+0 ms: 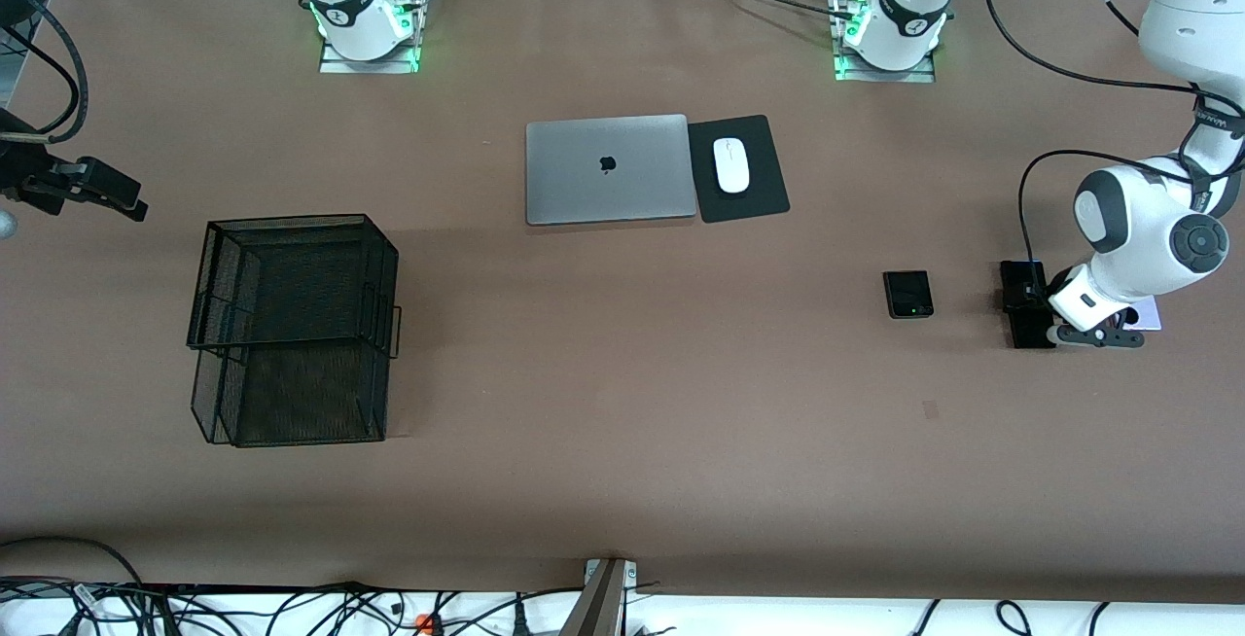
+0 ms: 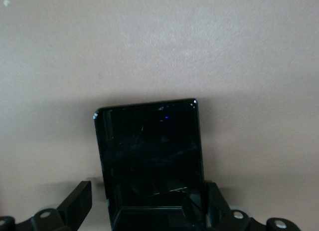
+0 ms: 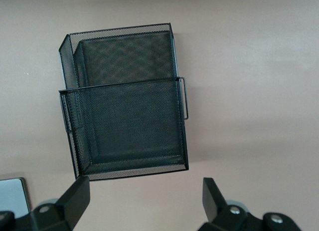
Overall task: Place phones with both arms
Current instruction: 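Carry the tall black phone to the table middle and release it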
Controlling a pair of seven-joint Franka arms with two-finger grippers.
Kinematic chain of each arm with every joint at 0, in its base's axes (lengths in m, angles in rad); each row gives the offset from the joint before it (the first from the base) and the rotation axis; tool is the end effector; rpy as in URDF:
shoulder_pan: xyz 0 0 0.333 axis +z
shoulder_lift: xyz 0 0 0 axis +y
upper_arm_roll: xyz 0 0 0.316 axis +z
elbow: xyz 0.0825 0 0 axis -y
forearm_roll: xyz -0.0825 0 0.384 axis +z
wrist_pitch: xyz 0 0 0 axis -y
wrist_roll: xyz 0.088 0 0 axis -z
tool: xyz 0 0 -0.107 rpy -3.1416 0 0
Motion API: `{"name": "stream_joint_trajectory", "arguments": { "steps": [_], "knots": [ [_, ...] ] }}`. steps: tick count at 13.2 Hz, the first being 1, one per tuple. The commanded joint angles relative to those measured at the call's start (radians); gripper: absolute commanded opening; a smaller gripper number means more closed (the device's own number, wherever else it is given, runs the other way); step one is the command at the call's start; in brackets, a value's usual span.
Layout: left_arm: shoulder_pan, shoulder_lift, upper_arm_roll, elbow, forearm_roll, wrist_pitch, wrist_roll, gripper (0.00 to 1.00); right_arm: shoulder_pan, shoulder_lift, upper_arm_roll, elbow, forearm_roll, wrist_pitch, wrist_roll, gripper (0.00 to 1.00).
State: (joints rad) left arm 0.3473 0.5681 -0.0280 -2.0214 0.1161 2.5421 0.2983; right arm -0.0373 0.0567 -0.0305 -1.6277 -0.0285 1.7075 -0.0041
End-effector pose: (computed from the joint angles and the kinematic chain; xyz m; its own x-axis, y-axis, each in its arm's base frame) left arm 0.5644 0.1851 0.1604 0.9957 -0.0713 -0.0600 -0.0732 -0.9969 -0.0295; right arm 0.5801 -0.0416 0.5774 0.9980 -0.0597 0.0229 -0.0604 -0.9977 0.0301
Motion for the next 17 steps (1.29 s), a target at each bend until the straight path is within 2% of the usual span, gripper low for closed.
{"name": "stream_joint_trajectory", "arguments": {
  "steps": [1,2,5,7,9,11,12,13,15,17],
  "knots": [
    [0.016,0.001,-0.013,-0.002,-0.003,0.013,0.021,0.66,0.002,-0.008,0.001,0.011,0.001,-0.014,0.007,1.00],
    [0.015,0.001,-0.013,0.000,-0.003,0.012,0.019,0.44,0.002,-0.008,0.003,0.011,0.001,-0.014,-0.002,1.00],
    [0.012,0.001,-0.015,0.001,-0.003,0.001,0.009,0.41,0.002,-0.006,-0.003,0.011,0.004,-0.014,-0.010,1.00],
    [0.009,-0.028,-0.027,0.019,-0.003,-0.089,0.007,0.37,0.002,-0.008,0.001,0.011,0.004,-0.017,-0.008,1.00],
    [0.007,-0.082,-0.061,0.119,-0.003,-0.309,0.004,0.37,0.002,-0.008,0.001,0.011,0.002,-0.016,-0.014,1.00],
    [0.006,-0.079,-0.125,0.277,-0.007,-0.579,0.004,0.37,0.002,-0.008,0.001,0.011,0.001,-0.017,-0.033,1.00],
    [-0.001,-0.077,-0.163,0.340,-0.036,-0.667,-0.002,0.37,0.002,-0.008,0.000,0.011,0.001,-0.017,-0.043,1.00],
    [-0.002,-0.077,-0.205,0.389,-0.061,-0.719,-0.014,0.37,0.002,-0.008,0.000,0.011,0.001,-0.017,-0.063,1.00],
    [-0.027,-0.077,-0.297,0.446,-0.065,-0.744,-0.123,0.38,0.002,-0.009,-0.002,0.011,0.001,-0.017,-0.083,1.00],
    [-0.120,-0.073,-0.337,0.483,-0.065,-0.746,-0.273,0.38,0.002,-0.008,-0.002,0.011,0.001,-0.017,-0.079,1.00]
  ]
}}
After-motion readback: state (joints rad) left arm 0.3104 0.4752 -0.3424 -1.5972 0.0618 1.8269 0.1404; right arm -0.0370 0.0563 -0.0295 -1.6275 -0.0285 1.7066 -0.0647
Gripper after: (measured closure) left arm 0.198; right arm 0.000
